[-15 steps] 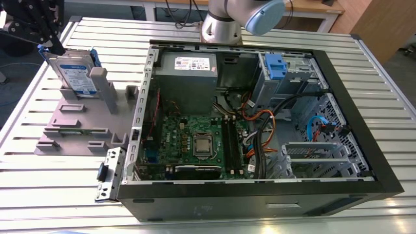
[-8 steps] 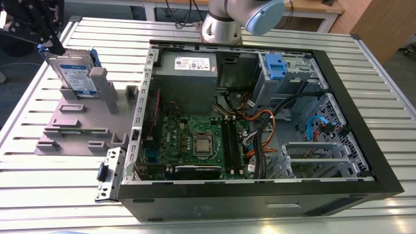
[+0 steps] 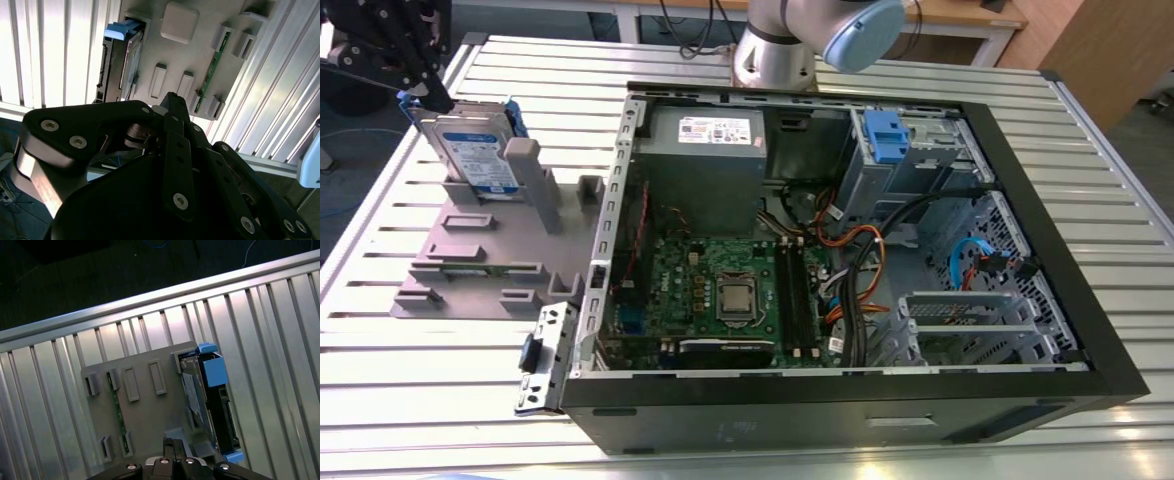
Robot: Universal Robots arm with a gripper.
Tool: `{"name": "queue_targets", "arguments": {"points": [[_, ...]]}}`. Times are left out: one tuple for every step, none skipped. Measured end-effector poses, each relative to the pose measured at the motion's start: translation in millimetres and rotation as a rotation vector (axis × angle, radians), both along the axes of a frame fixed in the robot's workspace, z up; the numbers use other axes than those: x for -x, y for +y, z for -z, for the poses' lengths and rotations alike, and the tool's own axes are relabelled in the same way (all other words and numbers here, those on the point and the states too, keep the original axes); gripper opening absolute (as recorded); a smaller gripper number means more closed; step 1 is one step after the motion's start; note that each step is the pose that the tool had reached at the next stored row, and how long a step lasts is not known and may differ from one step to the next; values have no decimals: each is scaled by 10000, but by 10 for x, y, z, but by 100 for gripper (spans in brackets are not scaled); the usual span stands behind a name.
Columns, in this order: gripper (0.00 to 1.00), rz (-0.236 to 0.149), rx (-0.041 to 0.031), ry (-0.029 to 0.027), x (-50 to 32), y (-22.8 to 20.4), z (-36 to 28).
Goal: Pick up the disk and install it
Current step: 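Pick up the disk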
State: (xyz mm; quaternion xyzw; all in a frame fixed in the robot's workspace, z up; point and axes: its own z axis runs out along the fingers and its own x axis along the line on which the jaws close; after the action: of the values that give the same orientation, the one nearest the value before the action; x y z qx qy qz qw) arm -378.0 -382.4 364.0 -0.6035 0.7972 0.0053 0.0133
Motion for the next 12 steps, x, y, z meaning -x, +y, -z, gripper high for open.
{"name": "queue_targets", "arguments": {"points": [[11, -5, 0, 0, 0, 0, 0], [11, -10, 0, 0, 0, 0, 0], [11, -15, 0, 0, 0, 0, 0], [11, -20, 0, -1, 0, 0, 0], [11, -25, 1, 0, 0, 0, 0], [11, -30, 0, 0, 0, 0, 0], [11, -35, 0, 0, 0, 0, 0], [11, -40, 0, 0, 0, 0, 0], [11, -45, 0, 0, 0, 0, 0], [11, -51, 0, 0, 0, 0, 0], [11, -55, 0, 0, 0, 0, 0], [11, -60, 0, 0, 0, 0, 0]]}}
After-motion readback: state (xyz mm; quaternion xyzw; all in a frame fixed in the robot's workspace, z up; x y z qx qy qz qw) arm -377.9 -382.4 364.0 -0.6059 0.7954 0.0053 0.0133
